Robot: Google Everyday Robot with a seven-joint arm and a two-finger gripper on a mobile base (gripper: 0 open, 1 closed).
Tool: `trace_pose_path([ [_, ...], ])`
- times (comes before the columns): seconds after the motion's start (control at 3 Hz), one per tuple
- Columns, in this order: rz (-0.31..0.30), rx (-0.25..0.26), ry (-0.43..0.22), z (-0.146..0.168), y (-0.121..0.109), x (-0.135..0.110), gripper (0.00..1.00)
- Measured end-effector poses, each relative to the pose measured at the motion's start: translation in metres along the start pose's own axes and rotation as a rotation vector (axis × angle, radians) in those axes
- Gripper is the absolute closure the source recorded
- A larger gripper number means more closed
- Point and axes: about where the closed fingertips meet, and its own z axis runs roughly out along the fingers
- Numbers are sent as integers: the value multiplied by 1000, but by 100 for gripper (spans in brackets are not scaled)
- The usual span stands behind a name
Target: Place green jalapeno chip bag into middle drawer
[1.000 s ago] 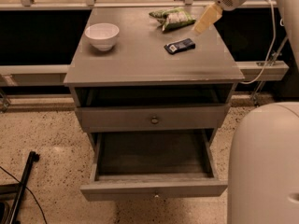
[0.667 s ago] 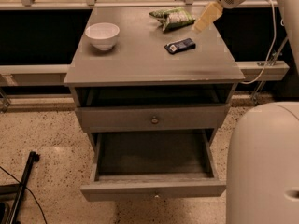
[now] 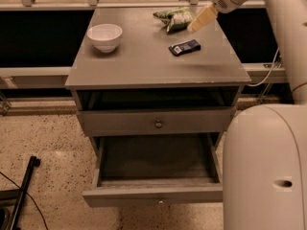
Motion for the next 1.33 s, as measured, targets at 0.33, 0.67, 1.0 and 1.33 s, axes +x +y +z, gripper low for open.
trace_pose_path([
  [0.33, 87, 66, -105, 34, -16, -11, 0],
  [0.67, 197, 75, -232, 63, -16, -25, 0],
  [1.0, 278, 51, -295, 92, -4, -34, 0],
  [1.33, 324, 52, -315, 118, 4, -33, 0],
])
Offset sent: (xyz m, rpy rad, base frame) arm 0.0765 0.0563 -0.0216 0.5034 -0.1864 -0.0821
